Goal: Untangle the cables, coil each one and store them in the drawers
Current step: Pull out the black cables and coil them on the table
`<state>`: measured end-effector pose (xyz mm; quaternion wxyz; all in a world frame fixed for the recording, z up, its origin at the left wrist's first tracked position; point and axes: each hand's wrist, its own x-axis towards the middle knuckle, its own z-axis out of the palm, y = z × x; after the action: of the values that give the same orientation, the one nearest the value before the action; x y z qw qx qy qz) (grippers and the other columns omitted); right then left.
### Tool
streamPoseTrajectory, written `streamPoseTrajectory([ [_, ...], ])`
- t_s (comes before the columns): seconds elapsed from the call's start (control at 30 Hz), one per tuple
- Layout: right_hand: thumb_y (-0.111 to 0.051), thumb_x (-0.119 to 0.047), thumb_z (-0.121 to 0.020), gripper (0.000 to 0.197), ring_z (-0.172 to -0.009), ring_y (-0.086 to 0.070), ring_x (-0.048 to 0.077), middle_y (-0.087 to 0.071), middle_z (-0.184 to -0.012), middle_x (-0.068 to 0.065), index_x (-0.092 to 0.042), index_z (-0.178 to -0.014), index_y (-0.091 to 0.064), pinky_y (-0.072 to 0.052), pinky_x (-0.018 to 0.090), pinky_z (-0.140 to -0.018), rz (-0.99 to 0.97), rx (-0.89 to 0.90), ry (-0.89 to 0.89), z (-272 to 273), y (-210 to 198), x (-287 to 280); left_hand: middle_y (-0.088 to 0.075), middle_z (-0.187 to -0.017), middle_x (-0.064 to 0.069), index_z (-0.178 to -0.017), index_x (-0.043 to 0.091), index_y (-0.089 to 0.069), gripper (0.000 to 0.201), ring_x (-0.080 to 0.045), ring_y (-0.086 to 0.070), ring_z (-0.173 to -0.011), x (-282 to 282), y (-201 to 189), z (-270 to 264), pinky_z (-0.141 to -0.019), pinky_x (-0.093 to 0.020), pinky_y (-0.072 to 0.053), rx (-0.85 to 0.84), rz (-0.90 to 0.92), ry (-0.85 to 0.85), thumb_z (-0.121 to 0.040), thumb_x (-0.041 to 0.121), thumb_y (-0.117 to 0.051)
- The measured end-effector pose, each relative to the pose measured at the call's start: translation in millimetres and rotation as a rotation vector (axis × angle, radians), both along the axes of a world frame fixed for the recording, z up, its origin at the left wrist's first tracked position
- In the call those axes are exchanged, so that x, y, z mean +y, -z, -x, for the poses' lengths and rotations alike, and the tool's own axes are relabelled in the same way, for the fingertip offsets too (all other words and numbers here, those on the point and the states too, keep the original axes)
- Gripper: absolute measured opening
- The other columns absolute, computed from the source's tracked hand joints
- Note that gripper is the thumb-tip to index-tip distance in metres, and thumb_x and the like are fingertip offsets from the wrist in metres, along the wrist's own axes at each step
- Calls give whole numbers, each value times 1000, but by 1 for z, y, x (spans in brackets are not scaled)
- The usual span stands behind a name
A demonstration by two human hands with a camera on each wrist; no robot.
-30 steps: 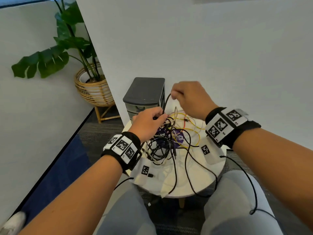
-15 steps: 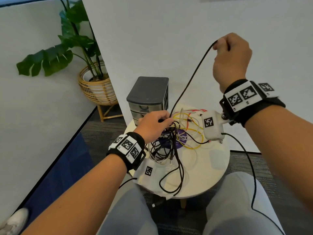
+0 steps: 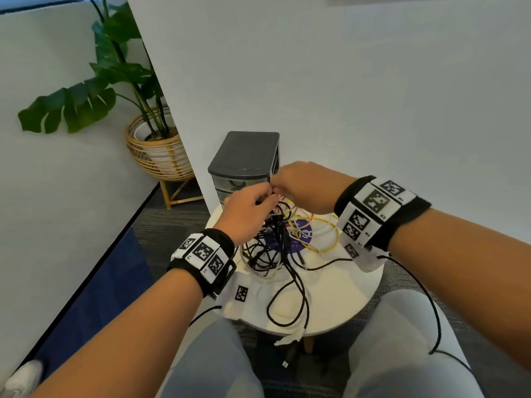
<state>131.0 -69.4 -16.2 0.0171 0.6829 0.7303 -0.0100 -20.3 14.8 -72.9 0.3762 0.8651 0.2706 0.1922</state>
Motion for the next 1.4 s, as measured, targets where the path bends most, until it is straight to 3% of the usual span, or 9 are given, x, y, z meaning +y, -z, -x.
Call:
streamPoseTrajectory([
  [0.13,-48,-25,-106,26,-76,-56,21,-59,-80,1,-14,-85,-60,-37,32,-70,-263,293,67,-16,-12,3,-51,-69,-2,-78,4,-50,36,-17,-47,-67,1,5,8,-71,-37,-41,-32,46,5,-100,32,-58],
  [0.3,-48,-21,-102,30,-58,-44,2,-51,-65,-11,-11,-81,-67,-30,16,-57,-708,568,397,-42,-56,-3,-50,-72,0,-77,4,-53,34,-12,-46,-69,-1,10,12,-68,-31,-37,-39,110,25,-103,25,-57],
  [0.67,-42,-24,-100,31,-64,-48,-1,-56,-71,-17,-24,-73,-57,-40,17,-66,-1245,1059,737,-69,-82,-10,-60,-75,1,-85,8,-62,28,-8,-52,-69,0,12,10,-70,-26,-44,28,141,109,-102,29,-59],
  [0.87,-47,-16,-81,26,-57,-49,15,-54,-62,-5,-24,-64,-65,-42,31,-62,-1004,1188,794,-73,-69,-22,-62,-79,-2,-85,7,-62,28,-9,-54,-70,4,10,11,-70,-22,-43,-42,130,27,-103,28,-57],
  [0.93,-48,-9,-82,26,-57,-55,15,-60,-71,-1,-21,-81,-71,-47,30,-62,-882,1144,762,-66,-55,-26,-58,-76,0,-83,7,-60,29,-8,-52,-69,6,8,10,-68,-22,-42,-69,108,8,-104,26,-57],
  [1.07,-57,-1,-87,57,-104,-60,19,-54,-126,1,-32,-135,-56,-51,31,-87,-572,790,557,-42,-30,-31,-64,-80,-6,-84,10,-64,27,-14,-59,-75,3,5,8,-72,-24,-47,-72,67,43,-104,27,-57],
  [1.27,-63,-12,-81,89,-154,-2,29,5,-168,-7,-50,-154,-27,-22,61,-115,-226,413,201,4,-13,-22,-68,-81,-9,-90,8,-68,23,-11,-60,-70,-4,-3,6,-63,-11,-45,-91,68,63,-103,23,-58],
  [1.33,-65,-22,-87,64,-153,-5,26,-10,-168,-6,-46,-143,-46,-18,62,-114,-200,331,151,12,-13,-19,-69,-84,-12,-93,8,-70,21,-11,-60,-70,-4,-5,8,-65,-10,-45,-101,72,76,-103,22,-58],
  [1.4,-59,-34,-95,18,-135,-34,25,-46,-144,-4,-34,-113,-65,-29,54,-105,-213,313,149,17,-15,-15,-71,-89,-11,-99,13,-72,19,-17,-64,-79,-3,-4,9,-70,-17,-50,-104,81,78,-103,24,-57],
])
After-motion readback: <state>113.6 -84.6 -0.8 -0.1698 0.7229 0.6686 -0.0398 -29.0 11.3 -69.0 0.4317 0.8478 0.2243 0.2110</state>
